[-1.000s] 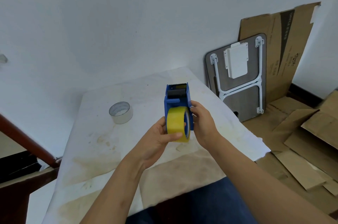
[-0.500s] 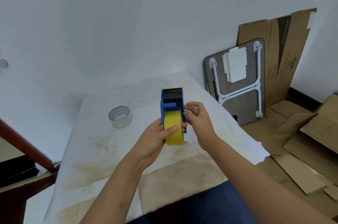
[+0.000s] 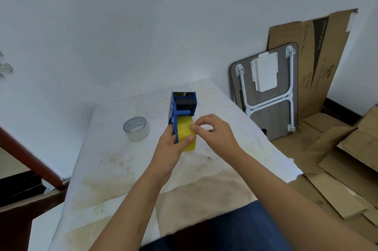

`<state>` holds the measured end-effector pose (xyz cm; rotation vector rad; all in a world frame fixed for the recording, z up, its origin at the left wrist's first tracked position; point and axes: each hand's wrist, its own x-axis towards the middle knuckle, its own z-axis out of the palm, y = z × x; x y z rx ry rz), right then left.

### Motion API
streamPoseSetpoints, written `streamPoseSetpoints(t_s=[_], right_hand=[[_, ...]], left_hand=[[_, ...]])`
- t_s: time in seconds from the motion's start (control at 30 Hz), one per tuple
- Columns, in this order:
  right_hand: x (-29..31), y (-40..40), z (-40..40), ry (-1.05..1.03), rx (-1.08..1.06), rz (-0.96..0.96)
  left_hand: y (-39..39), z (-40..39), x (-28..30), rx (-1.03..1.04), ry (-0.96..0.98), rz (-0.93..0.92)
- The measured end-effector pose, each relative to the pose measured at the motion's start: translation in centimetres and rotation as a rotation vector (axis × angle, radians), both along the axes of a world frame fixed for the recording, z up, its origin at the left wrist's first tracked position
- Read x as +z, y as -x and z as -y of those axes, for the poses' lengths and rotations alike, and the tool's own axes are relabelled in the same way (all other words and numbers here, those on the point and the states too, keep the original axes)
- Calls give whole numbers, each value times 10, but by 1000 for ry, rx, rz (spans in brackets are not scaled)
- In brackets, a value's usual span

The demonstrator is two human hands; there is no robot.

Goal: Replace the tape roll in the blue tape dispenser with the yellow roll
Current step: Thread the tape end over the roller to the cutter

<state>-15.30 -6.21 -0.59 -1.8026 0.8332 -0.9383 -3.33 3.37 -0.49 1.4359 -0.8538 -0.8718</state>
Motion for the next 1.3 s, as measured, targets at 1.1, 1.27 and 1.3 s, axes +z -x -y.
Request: streamPoseSetpoints(t_s=[1.1, 1.27, 1.3], right_hand=[[36, -14, 12, 543, -5, -65], [44, -17, 16, 630, -1, -93], [44, -18, 16, 636, 7, -100]], left_hand=[[-14, -17, 8, -196, 8, -129], [-17, -20, 15, -245, -2, -155], [-19, -21, 16, -245, -6, -150]])
